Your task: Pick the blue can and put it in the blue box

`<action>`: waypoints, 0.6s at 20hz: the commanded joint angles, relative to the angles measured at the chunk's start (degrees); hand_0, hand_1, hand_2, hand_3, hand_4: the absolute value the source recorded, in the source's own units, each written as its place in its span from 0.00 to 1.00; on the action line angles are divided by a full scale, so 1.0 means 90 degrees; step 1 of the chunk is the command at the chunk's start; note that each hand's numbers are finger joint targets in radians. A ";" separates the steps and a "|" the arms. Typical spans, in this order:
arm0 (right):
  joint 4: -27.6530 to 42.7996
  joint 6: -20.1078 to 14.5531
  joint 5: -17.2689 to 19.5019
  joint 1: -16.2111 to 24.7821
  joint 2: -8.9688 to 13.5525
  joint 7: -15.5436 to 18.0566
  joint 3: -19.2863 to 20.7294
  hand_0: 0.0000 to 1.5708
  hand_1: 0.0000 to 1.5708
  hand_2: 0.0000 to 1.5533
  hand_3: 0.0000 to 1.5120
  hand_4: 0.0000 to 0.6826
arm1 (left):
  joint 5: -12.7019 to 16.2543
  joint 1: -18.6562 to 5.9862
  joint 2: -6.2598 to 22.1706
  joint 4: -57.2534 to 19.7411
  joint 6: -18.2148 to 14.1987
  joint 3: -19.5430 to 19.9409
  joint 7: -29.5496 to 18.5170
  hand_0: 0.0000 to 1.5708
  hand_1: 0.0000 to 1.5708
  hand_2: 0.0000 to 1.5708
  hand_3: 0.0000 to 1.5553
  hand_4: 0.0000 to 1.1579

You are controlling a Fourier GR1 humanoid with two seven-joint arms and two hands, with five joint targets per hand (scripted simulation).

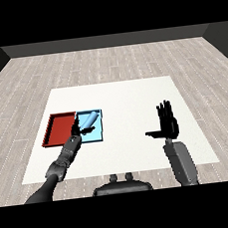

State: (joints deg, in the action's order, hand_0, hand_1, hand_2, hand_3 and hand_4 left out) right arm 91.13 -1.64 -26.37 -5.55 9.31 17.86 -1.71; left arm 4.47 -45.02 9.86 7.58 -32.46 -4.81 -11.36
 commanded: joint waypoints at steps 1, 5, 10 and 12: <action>-0.0018 -0.0037 -0.0035 -0.0117 -0.0040 -0.0059 0.0030 0.00 0.00 0.00 0.00 0.00 | 0.0378 0.0032 0.0101 0.0817 -0.0788 0.0473 -0.1164 0.00 0.00 0.00 0.00 0.00; 0.0248 0.0162 -0.0188 0.0173 0.0081 -0.0098 0.0099 0.00 0.00 0.00 0.00 0.00 | 0.0579 0.0475 0.0013 0.1866 0.0336 0.0577 -0.2540 0.00 0.00 0.00 0.00 0.00; 0.0078 -0.0071 0.0196 0.0028 0.0048 -0.0142 -0.0081 0.00 0.00 0.00 0.00 0.00 | 0.0742 0.1287 -0.0368 0.3385 0.1026 0.0368 -0.3603 0.00 0.00 0.00 0.00 0.00; -0.0042 0.0107 0.0303 0.0237 0.0168 -0.0102 -0.0167 0.00 0.00 0.00 0.00 0.00 | 0.0780 0.1768 -0.0356 0.4067 0.1358 0.0167 -0.3618 0.00 0.00 0.00 0.00 0.00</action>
